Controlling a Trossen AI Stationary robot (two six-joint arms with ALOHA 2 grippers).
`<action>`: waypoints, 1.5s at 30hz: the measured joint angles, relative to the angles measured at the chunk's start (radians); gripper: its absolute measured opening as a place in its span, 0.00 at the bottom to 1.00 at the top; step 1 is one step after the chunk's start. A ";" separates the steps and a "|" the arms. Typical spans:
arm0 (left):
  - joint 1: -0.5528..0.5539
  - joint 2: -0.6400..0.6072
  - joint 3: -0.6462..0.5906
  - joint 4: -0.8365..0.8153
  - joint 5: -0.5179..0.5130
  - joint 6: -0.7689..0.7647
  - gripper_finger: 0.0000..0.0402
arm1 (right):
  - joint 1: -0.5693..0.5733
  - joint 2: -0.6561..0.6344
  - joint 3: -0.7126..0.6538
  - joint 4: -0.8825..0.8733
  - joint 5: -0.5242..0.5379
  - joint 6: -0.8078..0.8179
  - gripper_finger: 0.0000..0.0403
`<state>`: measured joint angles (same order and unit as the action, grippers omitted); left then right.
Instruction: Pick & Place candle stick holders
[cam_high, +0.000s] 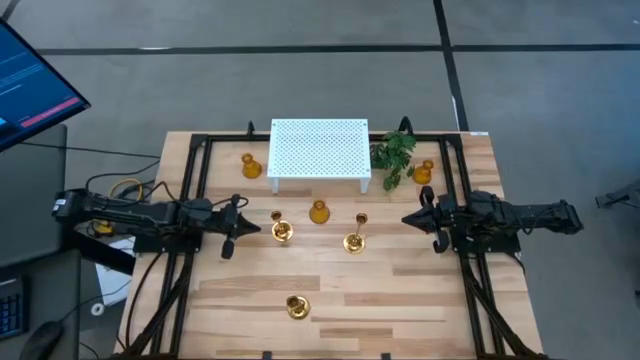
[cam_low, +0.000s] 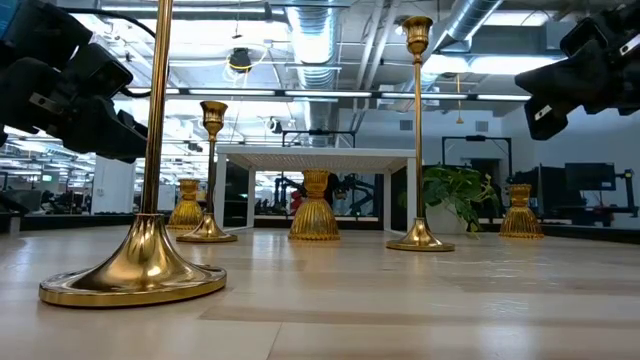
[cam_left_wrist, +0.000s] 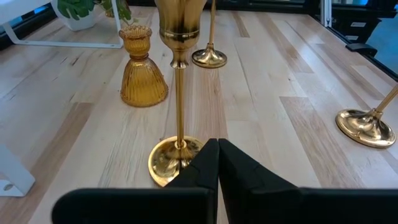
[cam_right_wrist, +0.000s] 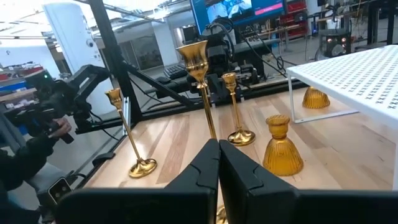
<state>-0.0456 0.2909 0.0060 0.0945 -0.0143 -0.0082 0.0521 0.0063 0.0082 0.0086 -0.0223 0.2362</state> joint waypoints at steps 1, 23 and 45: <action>0.000 0.000 0.000 0.001 0.000 0.000 0.02 | 0.000 0.000 0.000 0.000 0.000 0.000 0.00; 0.000 0.000 0.000 0.019 0.000 0.000 0.02 | -0.002 0.000 0.000 0.000 0.000 -0.061 0.00; 0.000 0.000 0.000 0.046 0.000 0.003 0.02 | 0.009 0.001 0.000 0.074 0.052 -0.157 0.00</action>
<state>-0.0453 0.2909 0.0059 0.1404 -0.0145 -0.0051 0.0616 0.0070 0.0078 0.0825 0.0297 0.0788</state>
